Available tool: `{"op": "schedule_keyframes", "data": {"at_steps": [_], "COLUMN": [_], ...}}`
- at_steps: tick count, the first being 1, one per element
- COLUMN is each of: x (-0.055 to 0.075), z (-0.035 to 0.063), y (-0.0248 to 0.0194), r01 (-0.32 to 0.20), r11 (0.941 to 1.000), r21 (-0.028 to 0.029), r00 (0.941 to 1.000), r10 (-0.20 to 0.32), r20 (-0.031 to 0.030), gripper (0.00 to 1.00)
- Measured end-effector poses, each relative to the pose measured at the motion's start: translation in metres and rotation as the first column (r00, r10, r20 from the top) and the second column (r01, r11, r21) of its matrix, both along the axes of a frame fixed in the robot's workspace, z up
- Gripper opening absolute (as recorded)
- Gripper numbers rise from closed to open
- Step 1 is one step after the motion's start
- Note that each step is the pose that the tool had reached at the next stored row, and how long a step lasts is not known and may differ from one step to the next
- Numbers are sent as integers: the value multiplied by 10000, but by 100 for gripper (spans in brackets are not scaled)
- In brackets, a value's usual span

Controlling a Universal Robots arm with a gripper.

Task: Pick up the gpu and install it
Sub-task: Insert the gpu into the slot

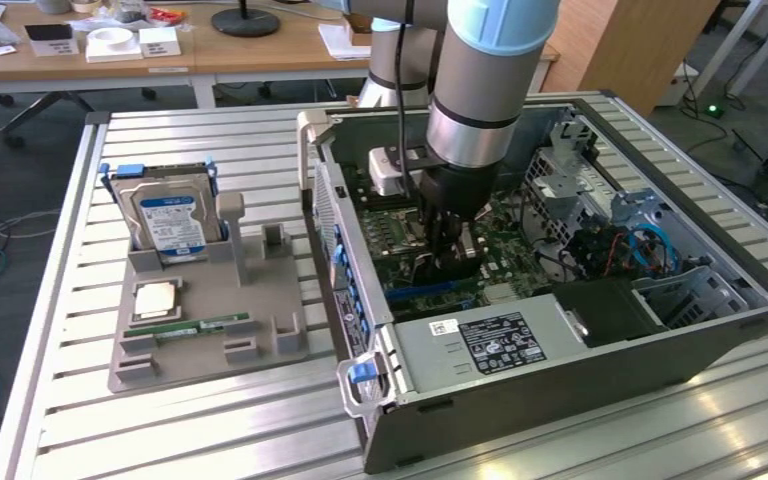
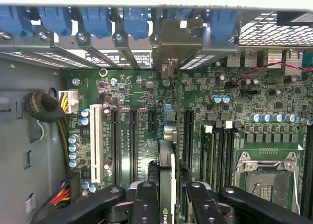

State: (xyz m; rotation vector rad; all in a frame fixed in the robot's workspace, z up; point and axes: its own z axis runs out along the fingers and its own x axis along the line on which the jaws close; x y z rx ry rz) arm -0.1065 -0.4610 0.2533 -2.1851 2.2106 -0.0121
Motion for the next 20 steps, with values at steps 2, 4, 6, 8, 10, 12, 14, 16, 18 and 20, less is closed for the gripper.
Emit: {"op": "schedule_keyframes", "data": {"at_steps": [2,4,6,8,10,12,14,16,18,20], "x": [-2,-4,-4,-4,-5,-5,-5,-6,-5,-6], "z": [0,0,-1,0,0,0,0,-1,-1,-2], "y": [0,0,1,0,0,0,0,-3,-11,-21], "r01": [1,1,2,2,1,0,-1,2,0,1], "r11": [10000,10000,10000,10000,10000,9999,9996,9996,9996,9996], "r21": [-2,22,50,71,97,173,269,277,278,278], "r00": [10000,10000,10000,10000,10000,10000,10000,10000,10000,10000], "r10": [-1,-1,-2,-2,-1,0,0,-2,-1,-2], "r20": [0,3,5,5,8,16,22,23,22,23], "gripper": [26,26,26,26,26,26,26,26,26,26]}}
